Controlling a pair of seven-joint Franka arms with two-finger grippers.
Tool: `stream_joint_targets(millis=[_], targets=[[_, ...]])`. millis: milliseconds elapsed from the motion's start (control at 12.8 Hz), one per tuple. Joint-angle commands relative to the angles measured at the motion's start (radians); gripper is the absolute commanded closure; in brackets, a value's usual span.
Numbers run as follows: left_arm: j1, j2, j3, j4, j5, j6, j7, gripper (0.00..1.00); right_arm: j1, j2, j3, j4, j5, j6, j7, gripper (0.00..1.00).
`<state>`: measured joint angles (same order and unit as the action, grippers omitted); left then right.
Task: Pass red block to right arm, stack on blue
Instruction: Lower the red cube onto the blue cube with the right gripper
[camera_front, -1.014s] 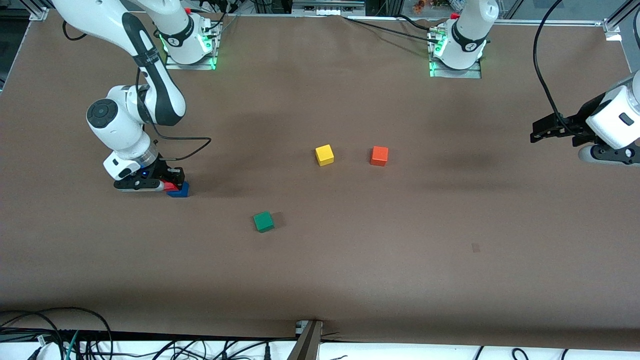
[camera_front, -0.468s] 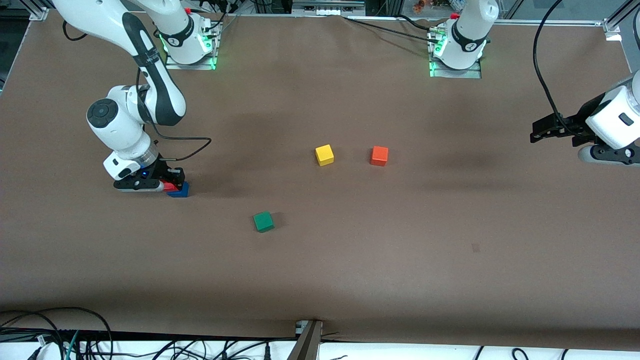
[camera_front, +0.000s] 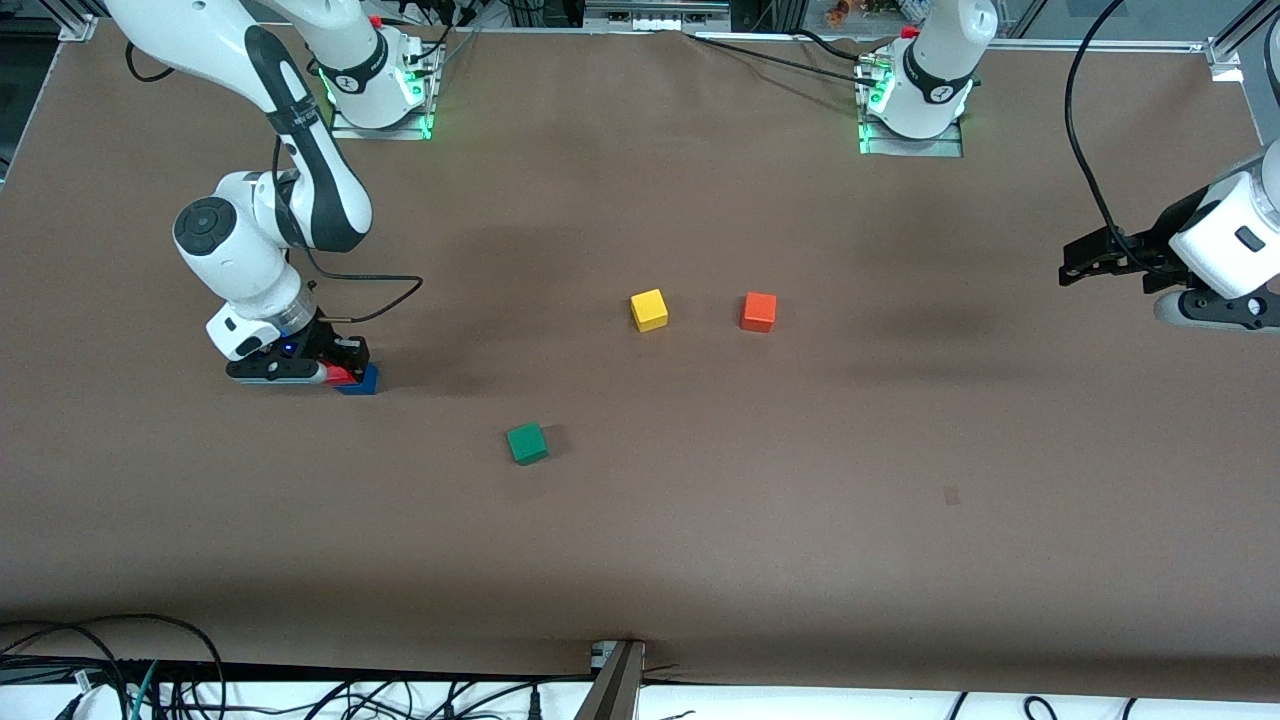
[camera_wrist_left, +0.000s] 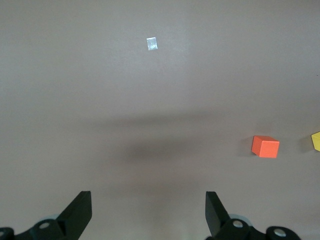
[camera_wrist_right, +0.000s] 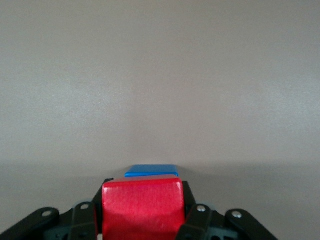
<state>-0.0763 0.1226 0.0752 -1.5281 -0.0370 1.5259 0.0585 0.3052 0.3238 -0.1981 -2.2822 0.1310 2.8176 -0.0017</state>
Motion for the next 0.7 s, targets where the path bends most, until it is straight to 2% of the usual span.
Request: stream_joint_targets(millis=[0, 624], targets=[[0.003, -0.014, -0.006, -0.017, -0.003, 0.007, -0.008, 0.00, 0.003, 0.006, -0.004, -0.002, -0.008, 0.026, 0.017, 1.00], [0.004, -0.012, -0.006, -0.017, -0.006, 0.007, -0.008, 0.00, 0.005, 0.021, -0.003, -0.002, -0.010, 0.034, 0.037, 0.99]])
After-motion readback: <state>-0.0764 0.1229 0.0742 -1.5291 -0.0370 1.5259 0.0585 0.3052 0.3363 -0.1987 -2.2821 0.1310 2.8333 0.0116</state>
